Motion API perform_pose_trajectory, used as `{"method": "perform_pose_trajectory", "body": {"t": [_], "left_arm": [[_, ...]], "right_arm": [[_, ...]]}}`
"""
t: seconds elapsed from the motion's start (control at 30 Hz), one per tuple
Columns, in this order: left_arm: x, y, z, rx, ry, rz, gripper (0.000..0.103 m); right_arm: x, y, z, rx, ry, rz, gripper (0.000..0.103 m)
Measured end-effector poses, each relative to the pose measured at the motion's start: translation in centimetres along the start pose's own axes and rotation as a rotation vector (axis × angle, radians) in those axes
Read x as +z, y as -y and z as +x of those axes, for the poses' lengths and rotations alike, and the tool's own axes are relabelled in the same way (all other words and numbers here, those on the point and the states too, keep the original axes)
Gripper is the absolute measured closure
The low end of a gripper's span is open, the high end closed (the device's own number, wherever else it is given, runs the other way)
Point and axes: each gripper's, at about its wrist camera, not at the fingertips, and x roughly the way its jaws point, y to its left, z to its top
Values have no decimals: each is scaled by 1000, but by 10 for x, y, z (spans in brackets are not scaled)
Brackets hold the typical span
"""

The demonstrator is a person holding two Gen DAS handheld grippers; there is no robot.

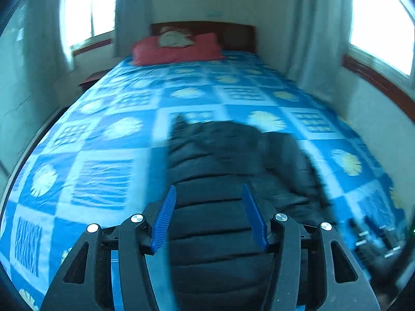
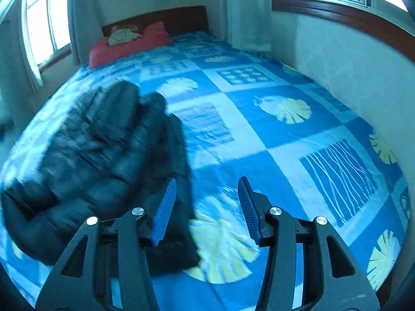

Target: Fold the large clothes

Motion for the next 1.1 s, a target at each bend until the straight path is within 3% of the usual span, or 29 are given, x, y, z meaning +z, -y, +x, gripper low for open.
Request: {"method": "perform_pose_trajectory", "body": {"t": [0.17,0.37,0.43,0.47,0.5,0.57,0.73,0.87,1.0,1.1], "left_arm": [[-23,-45,20,28,-48,-78,49],[-61,-68,43,-9,-111,-154,45],[-68,-71,45,-33,-115,-172,45],[-70,-71,46,-39,-118,-178,45],[-72,-71,48,-50,-122,-186,45],[-71,-68,47,-83,-125,-196,45],[-66,-42,43,-160,-102,-164,44],[-75,-14,63,-185,-152,-112,41],[-87,10,85,-115,-166,-50,39],[-92,15,94,-80,-164,-34,39]], "right_arm": [[25,-29,-5,143,11,52,23],[20,-61,35,222,-183,46,21],[13,-63,41,218,-205,26,26],[11,-64,43,227,-216,9,52],[9,-65,43,228,-226,-5,65],[7,-61,43,218,-221,-35,73],[3,-35,59,157,-217,-45,75],[-13,-9,84,137,-240,-25,70],[-25,8,104,205,-263,48,69],[-28,8,107,205,-253,54,69]]}}
